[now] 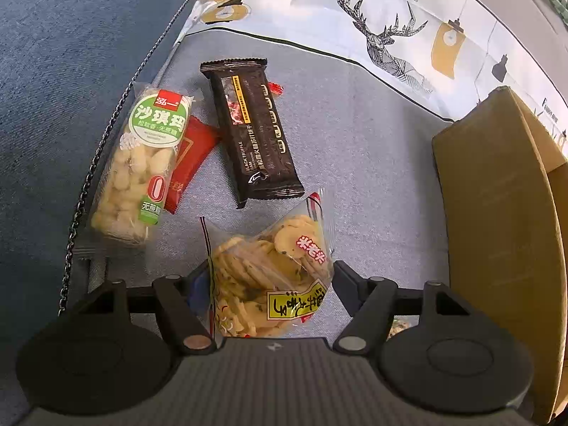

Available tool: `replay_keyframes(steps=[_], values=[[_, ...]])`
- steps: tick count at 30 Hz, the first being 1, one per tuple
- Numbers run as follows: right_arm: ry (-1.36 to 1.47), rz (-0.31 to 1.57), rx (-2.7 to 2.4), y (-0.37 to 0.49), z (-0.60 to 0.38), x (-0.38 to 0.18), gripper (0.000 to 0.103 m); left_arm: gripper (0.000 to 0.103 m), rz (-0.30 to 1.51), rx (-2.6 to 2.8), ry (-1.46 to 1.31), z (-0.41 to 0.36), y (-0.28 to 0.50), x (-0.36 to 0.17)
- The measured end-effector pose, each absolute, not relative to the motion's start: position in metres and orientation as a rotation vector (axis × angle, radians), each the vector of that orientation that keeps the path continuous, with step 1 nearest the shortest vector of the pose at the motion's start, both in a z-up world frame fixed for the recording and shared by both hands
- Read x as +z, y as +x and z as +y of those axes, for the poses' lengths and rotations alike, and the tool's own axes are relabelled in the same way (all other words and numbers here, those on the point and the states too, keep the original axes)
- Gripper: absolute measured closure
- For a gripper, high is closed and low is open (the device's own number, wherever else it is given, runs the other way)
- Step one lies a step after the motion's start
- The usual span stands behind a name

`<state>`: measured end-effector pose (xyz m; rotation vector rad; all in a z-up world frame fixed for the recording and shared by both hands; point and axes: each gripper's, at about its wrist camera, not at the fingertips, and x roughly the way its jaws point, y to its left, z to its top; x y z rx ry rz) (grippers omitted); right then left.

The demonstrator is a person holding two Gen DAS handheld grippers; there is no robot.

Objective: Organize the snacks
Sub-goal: 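Grasp the round peanut bag with the right tool while the left tool grasps the cookie bag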

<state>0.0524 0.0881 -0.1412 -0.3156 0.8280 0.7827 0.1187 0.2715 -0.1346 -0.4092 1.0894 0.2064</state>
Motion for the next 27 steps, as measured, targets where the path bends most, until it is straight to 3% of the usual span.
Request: replay_keyframes(steps=[18,27], values=[[-0.303,0.855,0.729,0.05,0.089,-0.136,0.022,0.028,1.061,0.201,-0.382,0.267,0.117,-0.127],[-0.214,0.749,0.768,0.037,0.076,-0.11,0.022,0.028,0.953,0.212,-0.389,0.261,0.106,-0.098]])
